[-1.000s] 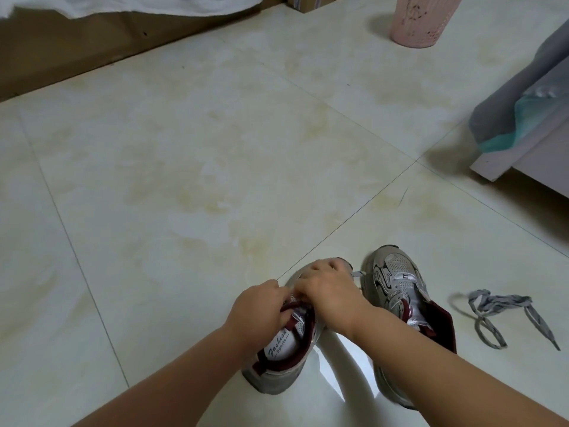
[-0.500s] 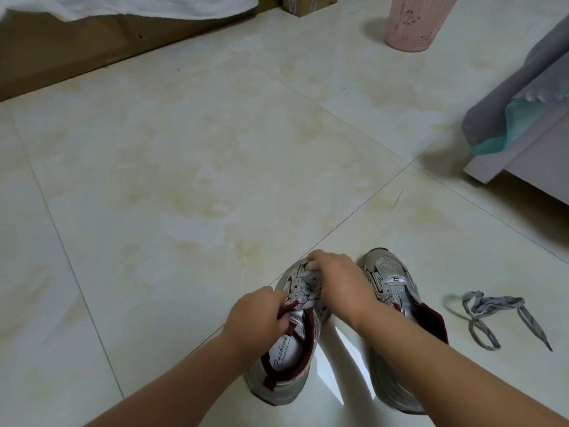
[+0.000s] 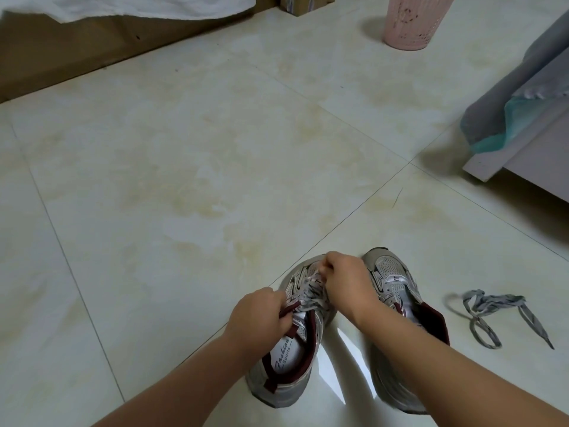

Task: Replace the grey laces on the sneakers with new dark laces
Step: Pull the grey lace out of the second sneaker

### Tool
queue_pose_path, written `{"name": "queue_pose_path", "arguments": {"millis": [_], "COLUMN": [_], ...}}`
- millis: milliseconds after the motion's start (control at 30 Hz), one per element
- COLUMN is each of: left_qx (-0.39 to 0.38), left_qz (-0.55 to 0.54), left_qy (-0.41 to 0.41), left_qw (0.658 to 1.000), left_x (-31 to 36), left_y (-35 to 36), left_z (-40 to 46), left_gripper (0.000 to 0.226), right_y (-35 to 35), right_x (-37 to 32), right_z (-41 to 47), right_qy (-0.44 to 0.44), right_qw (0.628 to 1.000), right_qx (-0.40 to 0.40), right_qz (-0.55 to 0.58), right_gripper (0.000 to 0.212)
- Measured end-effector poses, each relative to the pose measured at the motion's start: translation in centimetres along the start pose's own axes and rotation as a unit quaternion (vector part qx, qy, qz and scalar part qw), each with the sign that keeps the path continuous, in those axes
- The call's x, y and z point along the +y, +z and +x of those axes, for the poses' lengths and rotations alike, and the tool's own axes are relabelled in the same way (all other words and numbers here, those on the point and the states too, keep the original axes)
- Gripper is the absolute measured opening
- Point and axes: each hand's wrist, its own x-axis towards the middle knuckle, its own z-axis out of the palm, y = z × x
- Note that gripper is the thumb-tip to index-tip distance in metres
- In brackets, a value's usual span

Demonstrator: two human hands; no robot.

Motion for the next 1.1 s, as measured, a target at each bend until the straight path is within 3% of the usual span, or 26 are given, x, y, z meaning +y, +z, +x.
{"name": "queue_pose_path", "arguments": {"millis": [67, 167, 267, 367, 433, 533, 633, 767, 867, 967, 1033, 1100], "left_qx": [0.002, 0.006, 0.01, 0.006, 0.003, -0.001, -0.004, 0.034, 0.042, 0.043, 0.036, 0.035], "left_qz": [0.001, 0.004, 0.015, 0.012, 0.012, 0.009, 0.008, -0.018, -0.043, -0.033, -0.048, -0.075], "left_qy": [-0.001, -0.001, 0.001, 0.004, 0.008, 0.011, 0.013, 0.022, 0.029, 0.035, 0.027, 0.01], "left_qw": [1.0, 1.0, 1.0, 1.0, 1.0, 1.0, 1.0, 0.999, 0.998, 0.998, 0.998, 0.997], "left_x": [0.1, 0.2, 0.3, 0.5, 0.6, 0.3, 0.1, 0.2, 0.5, 0.8, 0.8, 0.7], "left_y": [0.0, 0.0, -0.2, -0.2, -0.2, 0.0, 0.2, 0.2, 0.4, 0.4, 0.4, 0.4], "left_z": [0.0, 0.1, 0.0, -0.1, -0.1, -0.1, -0.2, -0.6, -0.5, -0.2, -0.2, -0.2], "left_gripper": [0.019, 0.02, 0.02, 0.019, 0.018, 0.019, 0.02, 0.026, 0.031, 0.024, 0.02, 0.007], "right_y": [-0.1, 0.5, 1.2, 1.3, 1.1, 0.8, -0.3, -2.0, -2.1, -1.6, -0.8, 0.1], "right_x": [-0.1, -0.3, -0.5, -1.0, -1.3, -0.8, 0.1, 0.1, -0.5, -0.8, -0.8, -0.9], "right_z": [-0.6, -1.0, -0.9, -1.0, -0.8, 0.0, 0.8, -0.2, -1.5, -2.1, -1.9, -1.7], "right_qy": [-0.036, -0.185, -0.281, -0.258, -0.211, -0.06, 0.013, -0.029, -0.037, -0.086, -0.168, -0.232], "right_qw": [0.997, 0.97, 0.94, 0.931, 0.948, 0.996, 0.996, 0.995, 0.958, 0.937, 0.934, 0.928], "right_qx": [-0.009, -0.041, -0.069, -0.12, -0.106, -0.029, 0.04, -0.076, -0.145, -0.11, -0.074, -0.1], "right_qz": [-0.074, -0.156, -0.181, -0.228, -0.211, -0.053, 0.073, -0.058, -0.244, -0.32, -0.306, -0.274], "right_gripper": [0.025, 0.055, 0.033, 0.021, 0.018, 0.027, 0.02, 0.026, 0.019, 0.023, 0.029, 0.027]}}
